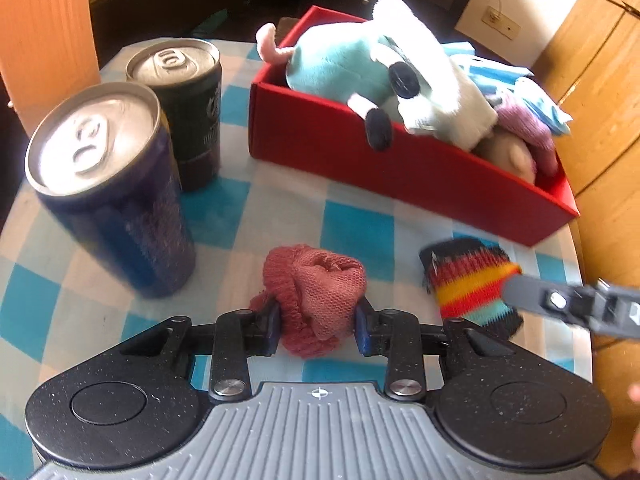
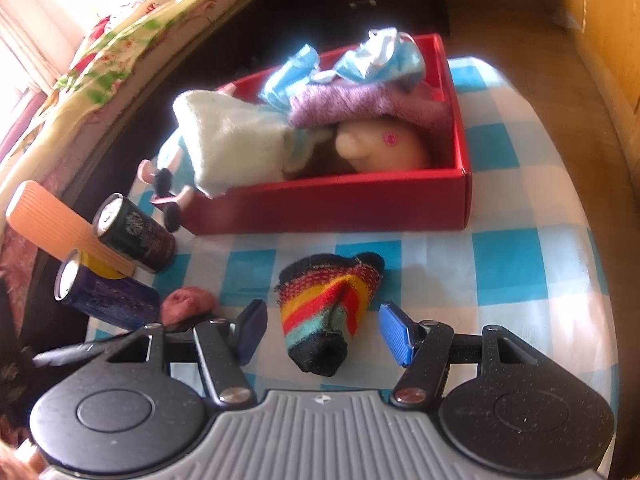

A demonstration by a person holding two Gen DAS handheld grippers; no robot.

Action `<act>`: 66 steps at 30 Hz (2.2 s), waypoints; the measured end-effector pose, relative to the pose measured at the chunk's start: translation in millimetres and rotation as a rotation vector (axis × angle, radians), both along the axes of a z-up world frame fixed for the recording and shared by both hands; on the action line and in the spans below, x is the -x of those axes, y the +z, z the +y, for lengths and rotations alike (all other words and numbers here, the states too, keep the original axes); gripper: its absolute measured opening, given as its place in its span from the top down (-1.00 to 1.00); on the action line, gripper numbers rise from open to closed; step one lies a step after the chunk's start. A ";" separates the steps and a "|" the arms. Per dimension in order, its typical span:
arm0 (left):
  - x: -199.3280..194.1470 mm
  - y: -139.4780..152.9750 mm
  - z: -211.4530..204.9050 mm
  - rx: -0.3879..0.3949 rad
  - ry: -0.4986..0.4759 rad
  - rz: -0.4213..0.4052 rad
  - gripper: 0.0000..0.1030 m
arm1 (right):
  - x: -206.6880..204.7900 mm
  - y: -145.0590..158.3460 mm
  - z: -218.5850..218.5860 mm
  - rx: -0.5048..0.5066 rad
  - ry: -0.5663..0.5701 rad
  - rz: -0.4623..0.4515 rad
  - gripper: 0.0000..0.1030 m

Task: Organize soft objects
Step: 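Grasp the striped knit sock with the right tool while the left tool holds the pink cloth, then carry the pink cloth and striped sock over the red box with both tools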

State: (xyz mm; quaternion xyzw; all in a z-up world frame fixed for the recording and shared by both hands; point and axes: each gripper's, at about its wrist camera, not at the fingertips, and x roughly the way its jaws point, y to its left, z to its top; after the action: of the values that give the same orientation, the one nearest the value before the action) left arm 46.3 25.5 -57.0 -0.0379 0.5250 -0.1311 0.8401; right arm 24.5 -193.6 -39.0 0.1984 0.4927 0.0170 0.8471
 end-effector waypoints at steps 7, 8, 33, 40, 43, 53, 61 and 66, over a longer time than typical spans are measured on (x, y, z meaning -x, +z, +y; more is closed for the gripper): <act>7.1 0.8 -1.3 0.000 -0.043 0.009 0.31 | -16.6 -13.9 16.4 0.023 0.015 0.038 0.22; 8.3 1.1 -1.6 -0.001 -0.049 0.009 0.31 | -19.8 -16.0 19.6 0.028 0.019 0.041 0.22; 20.3 -4.6 -27.6 -0.056 -0.145 -0.005 0.27 | -17.9 -31.3 33.8 0.155 0.126 0.071 0.94; 33.6 -0.8 -37.6 -0.053 -0.188 -0.014 0.27 | 4.0 -14.4 29.7 0.123 0.157 0.045 1.00; 38.0 2.3 -41.1 -0.051 -0.200 -0.024 0.27 | 13.0 -8.3 25.1 0.110 0.149 0.032 1.00; 37.2 28.4 -51.4 -0.061 -0.206 -0.128 0.26 | 27.6 11.4 6.4 0.104 0.106 -0.049 1.00; 27.9 51.7 -57.0 -0.079 -0.182 -0.230 0.25 | 26.0 34.2 3.5 0.098 0.093 -0.137 1.00; 23.5 57.9 -59.4 -0.078 -0.178 -0.254 0.25 | 23.3 49.0 4.6 0.129 0.085 -0.200 1.00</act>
State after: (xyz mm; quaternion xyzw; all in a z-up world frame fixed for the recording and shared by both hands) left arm 22.8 -33.8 0.9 0.0582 0.4204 -0.1880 0.8857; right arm 1.2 -189.0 10.0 0.1196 0.4136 0.0407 0.9017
